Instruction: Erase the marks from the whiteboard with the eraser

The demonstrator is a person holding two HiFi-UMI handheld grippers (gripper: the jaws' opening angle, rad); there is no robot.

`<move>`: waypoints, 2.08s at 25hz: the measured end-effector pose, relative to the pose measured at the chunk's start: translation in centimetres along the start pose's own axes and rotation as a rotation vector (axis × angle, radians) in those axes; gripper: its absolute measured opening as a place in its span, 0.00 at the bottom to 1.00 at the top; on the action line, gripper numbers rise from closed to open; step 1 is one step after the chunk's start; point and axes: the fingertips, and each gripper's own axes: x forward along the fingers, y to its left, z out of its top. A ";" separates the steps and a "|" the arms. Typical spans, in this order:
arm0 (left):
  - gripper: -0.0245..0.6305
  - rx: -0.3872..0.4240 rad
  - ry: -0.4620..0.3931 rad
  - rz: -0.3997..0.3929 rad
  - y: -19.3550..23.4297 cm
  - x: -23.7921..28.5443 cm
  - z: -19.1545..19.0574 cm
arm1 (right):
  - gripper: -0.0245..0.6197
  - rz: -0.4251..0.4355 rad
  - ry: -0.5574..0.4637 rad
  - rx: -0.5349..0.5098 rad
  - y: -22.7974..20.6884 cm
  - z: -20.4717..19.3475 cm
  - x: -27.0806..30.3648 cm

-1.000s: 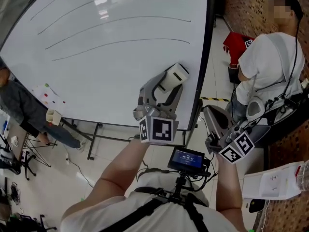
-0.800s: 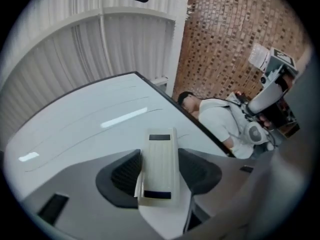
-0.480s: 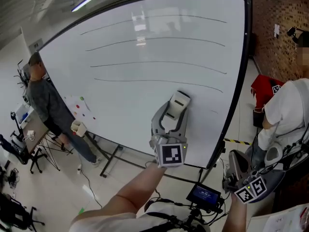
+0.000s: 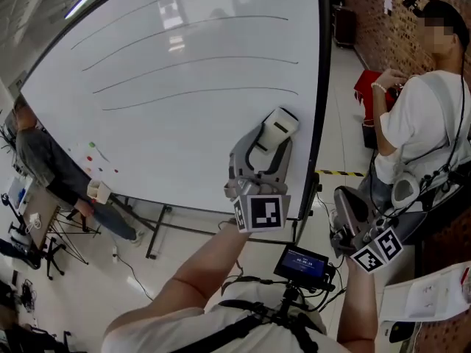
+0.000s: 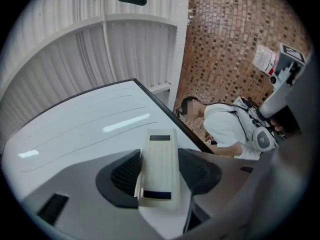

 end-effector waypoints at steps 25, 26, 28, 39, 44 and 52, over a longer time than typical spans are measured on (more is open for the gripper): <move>0.43 0.140 -0.053 0.114 1.2 0.8 -1.2 | 0.05 -0.043 0.008 -0.001 -2.0 -1.6 -2.2; 0.43 0.142 -0.039 0.091 0.1 0.8 -1.3 | 0.05 -0.044 0.011 0.001 -1.9 -1.7 -2.2; 0.43 0.130 -0.007 0.043 -2.1 0.8 -1.6 | 0.05 -0.054 0.015 0.008 -1.8 -1.7 -2.4; 0.43 0.268 0.040 -0.347 -9.4 0.7 -2.0 | 0.05 -0.060 -0.004 0.041 -1.7 -1.7 -1.9; 0.43 0.236 0.057 -0.275 -5.2 -0.2 -3.0 | 0.05 -0.043 -0.002 0.080 -0.8 -2.5 -1.2; 0.44 0.136 0.038 0.030 8.9 -1.0 -4.4 | 0.05 -0.042 -0.013 0.126 -1.1 -3.4 -1.2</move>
